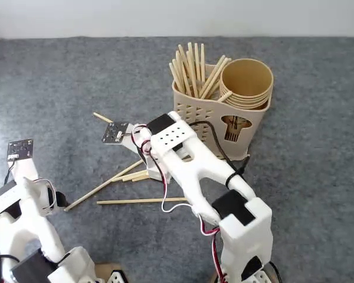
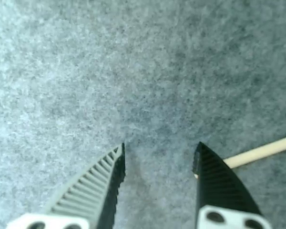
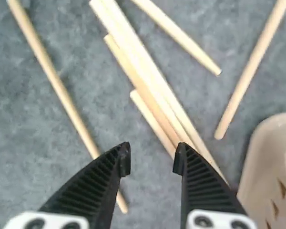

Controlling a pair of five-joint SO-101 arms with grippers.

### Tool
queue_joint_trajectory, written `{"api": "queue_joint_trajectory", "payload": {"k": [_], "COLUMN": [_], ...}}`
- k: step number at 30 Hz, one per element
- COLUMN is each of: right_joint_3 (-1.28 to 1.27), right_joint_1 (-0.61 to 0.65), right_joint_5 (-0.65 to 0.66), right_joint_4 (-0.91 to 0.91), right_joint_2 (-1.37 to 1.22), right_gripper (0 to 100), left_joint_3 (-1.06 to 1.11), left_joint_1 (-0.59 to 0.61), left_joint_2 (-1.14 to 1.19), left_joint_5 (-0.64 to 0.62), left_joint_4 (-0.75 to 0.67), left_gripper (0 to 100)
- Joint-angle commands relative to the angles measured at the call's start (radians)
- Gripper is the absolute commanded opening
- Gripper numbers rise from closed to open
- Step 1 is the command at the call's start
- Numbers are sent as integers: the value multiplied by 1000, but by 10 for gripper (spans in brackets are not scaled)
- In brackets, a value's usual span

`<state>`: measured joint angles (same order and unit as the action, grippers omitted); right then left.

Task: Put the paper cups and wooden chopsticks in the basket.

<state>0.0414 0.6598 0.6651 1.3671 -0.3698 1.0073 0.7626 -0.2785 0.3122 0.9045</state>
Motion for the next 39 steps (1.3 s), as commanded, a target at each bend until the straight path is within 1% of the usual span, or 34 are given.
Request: {"api": "queue_joint_trajectory", "payload": {"k": [1, 14, 19, 27, 29, 33, 39], "right_joint_3": [12, 18, 83, 100, 100, 100, 100], "right_joint_1": [12, 12, 5, 12, 12, 12, 12], "right_joint_5": [23, 23, 23, 23, 23, 23, 17], "right_joint_4": [-45, -156, -150, -150, -150, -150, -150], "right_joint_2": [-10, -119, -171, -245, -243, -240, -196], "right_gripper": [159, 159, 159, 153, 126, 13, 9], "left_joint_3": [-7, -5, -5, -5, -5, -5, -5], "left_joint_1": [5, 5, 5, 5, 5, 5, 5], "left_joint_2": [-37, -35, -35, -35, -35, -35, -35], "left_joint_5": [0, 0, 0, 0, 0, 0, 0], "left_joint_4": [-11, -18, -18, -18, -18, -18, -18], "left_gripper": [225, 225, 225, 225, 225, 225, 225]}}
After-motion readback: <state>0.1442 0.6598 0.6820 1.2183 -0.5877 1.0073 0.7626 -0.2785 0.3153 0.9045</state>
